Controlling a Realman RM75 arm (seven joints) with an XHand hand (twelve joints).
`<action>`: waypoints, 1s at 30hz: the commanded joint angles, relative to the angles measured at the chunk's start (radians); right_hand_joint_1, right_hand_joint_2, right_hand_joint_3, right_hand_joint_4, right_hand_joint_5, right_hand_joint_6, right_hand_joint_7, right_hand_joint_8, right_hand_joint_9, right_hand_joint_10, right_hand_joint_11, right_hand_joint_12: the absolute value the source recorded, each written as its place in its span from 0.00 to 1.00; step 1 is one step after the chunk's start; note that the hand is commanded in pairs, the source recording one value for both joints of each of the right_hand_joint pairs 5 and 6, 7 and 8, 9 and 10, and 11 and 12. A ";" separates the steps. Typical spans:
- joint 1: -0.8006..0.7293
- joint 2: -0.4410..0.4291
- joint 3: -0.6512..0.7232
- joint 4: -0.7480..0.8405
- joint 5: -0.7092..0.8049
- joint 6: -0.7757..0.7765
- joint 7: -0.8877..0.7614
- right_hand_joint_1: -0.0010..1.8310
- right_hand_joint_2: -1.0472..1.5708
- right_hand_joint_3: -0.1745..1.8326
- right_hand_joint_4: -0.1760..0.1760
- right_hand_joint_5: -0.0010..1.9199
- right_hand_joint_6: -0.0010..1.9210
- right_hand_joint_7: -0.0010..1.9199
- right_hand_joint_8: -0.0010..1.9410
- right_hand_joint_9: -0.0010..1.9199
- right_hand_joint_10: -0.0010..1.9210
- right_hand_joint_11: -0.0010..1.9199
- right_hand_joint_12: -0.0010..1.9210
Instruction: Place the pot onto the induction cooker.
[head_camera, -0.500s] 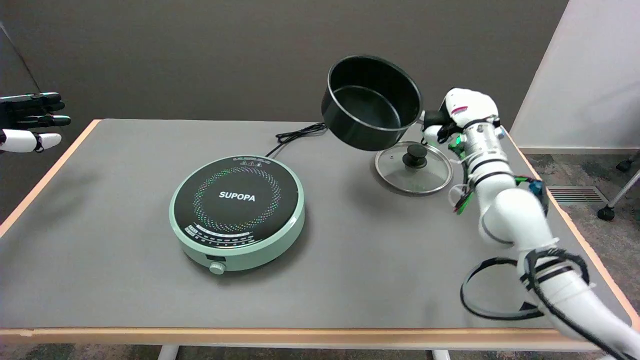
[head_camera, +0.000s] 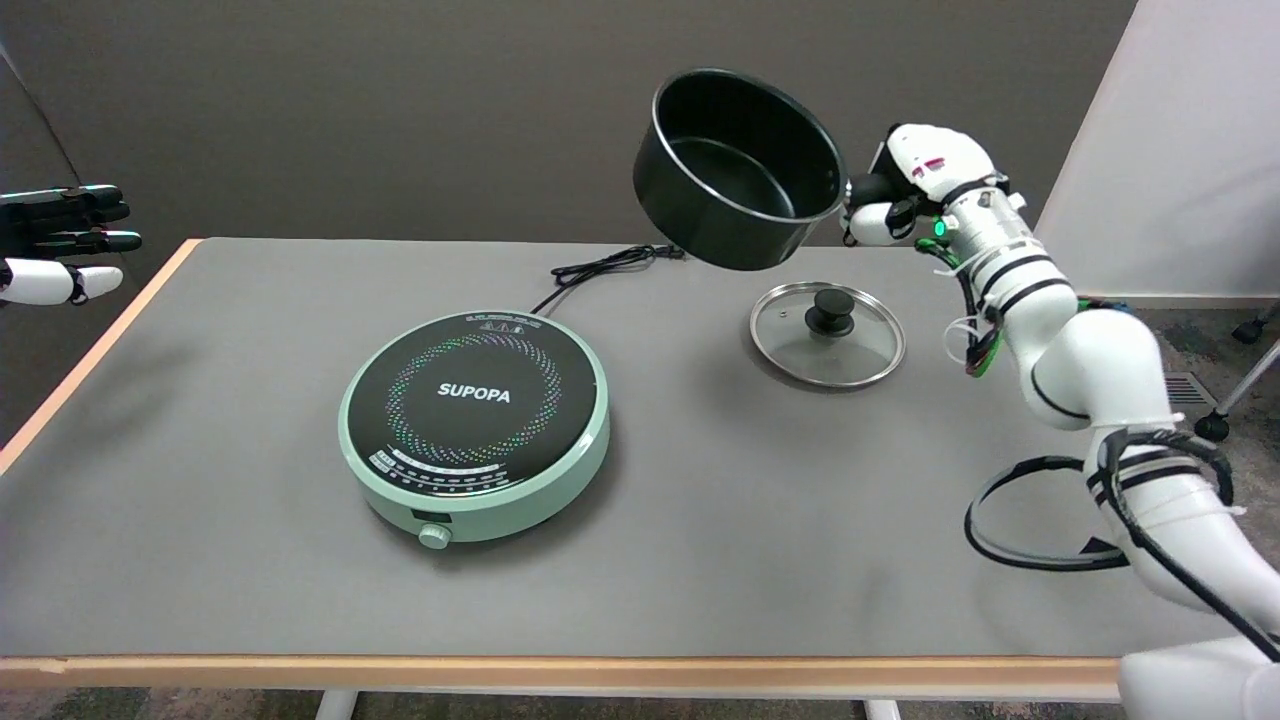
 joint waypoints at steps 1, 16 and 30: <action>0.092 0.092 -0.047 -0.032 0.035 -0.359 0.115 0.52 0.92 0.50 0.33 0.99 0.99 0.99 0.98 0.99 0.99 0.99 0.99; 0.209 0.008 -0.313 0.054 -0.271 -0.299 0.306 0.53 0.92 0.49 0.33 0.99 0.99 0.99 0.98 0.99 0.99 0.99 0.99; 0.281 -0.193 -0.338 0.002 -0.821 -0.427 0.610 0.53 0.89 0.45 0.29 0.96 0.96 0.96 0.95 0.96 0.96 0.96 0.96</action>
